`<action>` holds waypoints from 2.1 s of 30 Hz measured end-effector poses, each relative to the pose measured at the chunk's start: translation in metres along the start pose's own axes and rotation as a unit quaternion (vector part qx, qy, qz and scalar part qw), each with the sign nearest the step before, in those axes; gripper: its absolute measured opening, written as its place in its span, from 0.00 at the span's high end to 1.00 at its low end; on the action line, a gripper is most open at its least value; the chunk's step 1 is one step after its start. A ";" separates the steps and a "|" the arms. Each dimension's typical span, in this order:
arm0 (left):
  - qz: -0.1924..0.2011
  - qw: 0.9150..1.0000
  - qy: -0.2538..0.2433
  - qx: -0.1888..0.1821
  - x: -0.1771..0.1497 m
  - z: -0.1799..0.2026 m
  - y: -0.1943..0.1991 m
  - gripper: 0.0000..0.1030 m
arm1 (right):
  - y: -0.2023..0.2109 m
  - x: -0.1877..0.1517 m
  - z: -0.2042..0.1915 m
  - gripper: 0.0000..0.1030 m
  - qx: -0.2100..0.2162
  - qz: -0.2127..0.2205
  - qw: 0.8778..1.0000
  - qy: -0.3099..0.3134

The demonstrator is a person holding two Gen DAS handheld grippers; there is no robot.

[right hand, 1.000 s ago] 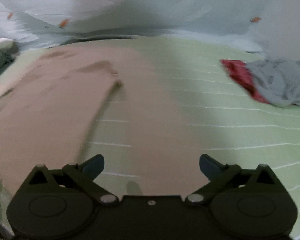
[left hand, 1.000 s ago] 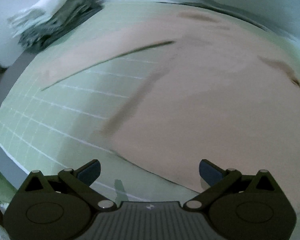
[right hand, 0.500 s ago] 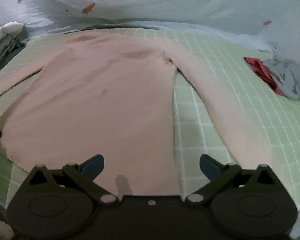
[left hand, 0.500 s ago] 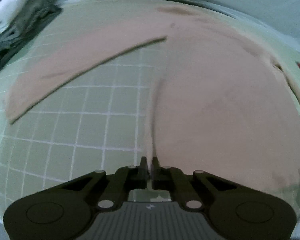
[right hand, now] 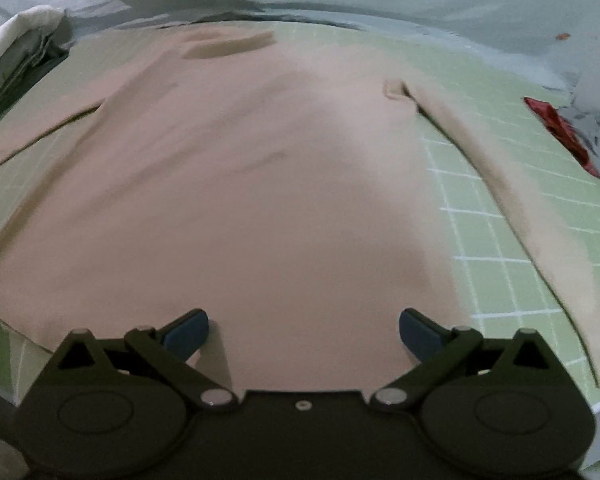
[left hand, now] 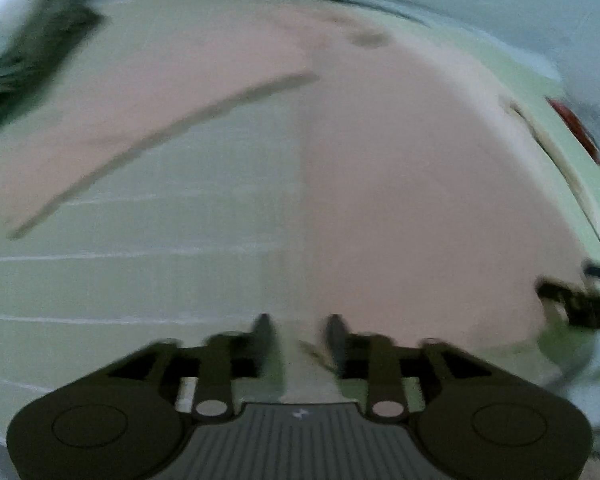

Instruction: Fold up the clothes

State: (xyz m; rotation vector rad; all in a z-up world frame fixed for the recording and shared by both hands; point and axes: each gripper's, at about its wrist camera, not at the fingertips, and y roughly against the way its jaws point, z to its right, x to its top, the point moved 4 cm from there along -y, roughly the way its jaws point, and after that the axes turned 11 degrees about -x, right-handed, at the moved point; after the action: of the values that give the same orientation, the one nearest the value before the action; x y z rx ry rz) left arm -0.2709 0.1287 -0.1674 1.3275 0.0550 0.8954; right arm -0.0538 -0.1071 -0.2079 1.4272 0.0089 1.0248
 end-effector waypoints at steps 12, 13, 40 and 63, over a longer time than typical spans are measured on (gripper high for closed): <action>0.125 0.956 0.227 0.141 0.040 -0.148 0.041 0.16 | -0.015 0.016 -0.004 0.00 0.000 -0.011 1.000 -0.007; 0.128 0.952 0.240 0.140 0.042 -0.155 0.039 0.16 | -0.017 0.017 -0.004 0.00 0.002 -0.014 1.000 -0.009; 0.152 0.927 0.246 0.239 0.065 -0.207 0.042 0.95 | -0.026 0.016 0.000 0.00 0.015 0.016 0.999 -0.049; 0.191 0.971 0.145 -0.012 0.104 -0.055 0.033 0.95 | -0.022 0.008 0.006 0.00 0.015 0.043 0.997 -0.061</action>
State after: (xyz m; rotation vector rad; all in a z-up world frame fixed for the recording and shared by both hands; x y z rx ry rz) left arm -0.2454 0.2332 -0.1094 1.1941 0.0150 1.4108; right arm -0.0326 -0.1033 -0.2199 1.5262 -0.1290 1.0097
